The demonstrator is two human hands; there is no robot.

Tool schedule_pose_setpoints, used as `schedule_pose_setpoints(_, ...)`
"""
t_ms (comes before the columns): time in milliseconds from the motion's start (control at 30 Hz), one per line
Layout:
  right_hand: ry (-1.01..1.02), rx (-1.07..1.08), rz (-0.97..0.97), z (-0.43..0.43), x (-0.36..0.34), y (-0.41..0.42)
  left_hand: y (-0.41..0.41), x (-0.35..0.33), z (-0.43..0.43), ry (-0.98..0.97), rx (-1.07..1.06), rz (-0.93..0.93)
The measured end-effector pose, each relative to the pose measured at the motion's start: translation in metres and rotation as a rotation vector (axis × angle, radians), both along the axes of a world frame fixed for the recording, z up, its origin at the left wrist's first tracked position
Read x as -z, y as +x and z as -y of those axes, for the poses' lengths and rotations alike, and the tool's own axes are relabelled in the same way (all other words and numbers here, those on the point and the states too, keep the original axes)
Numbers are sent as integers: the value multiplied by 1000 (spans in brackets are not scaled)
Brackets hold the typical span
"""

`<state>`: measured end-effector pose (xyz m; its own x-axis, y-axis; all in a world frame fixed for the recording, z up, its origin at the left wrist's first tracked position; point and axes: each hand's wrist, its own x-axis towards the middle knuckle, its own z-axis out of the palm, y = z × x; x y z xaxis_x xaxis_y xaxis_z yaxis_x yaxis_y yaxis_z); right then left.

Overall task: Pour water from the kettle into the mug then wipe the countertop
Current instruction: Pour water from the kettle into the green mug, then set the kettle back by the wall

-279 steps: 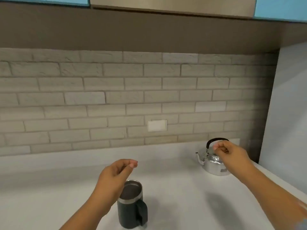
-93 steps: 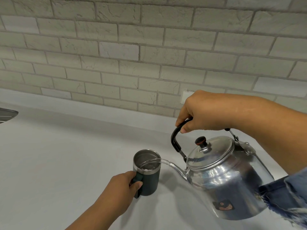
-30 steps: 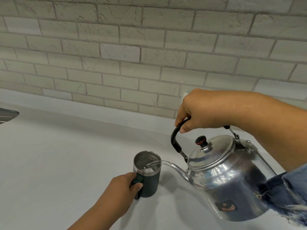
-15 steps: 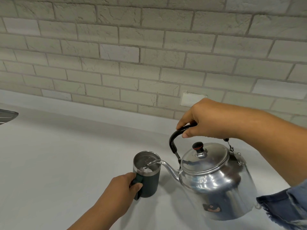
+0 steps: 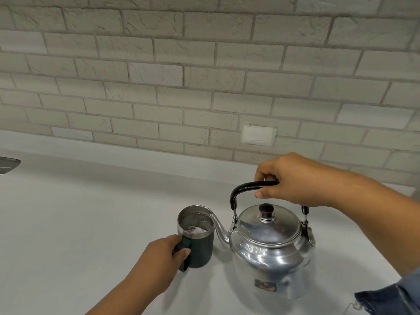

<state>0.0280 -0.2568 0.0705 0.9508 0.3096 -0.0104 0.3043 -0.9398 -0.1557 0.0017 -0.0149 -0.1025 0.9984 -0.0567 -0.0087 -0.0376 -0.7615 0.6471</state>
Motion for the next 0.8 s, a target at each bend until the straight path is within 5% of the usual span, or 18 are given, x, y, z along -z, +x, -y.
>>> schedule_pose_setpoints(200, 101, 71, -15, 30, 9, -10, 1, 3, -1, -5, -64, 8)
schedule_pose_setpoints(367, 127, 147, -14, 63, 14, -16, -3, -13, 1, -5, -157, 218)
schedule_pose_setpoints(800, 363, 375, 12, 185, 32, -9, -3, -16, 87, -127, 140, 128)
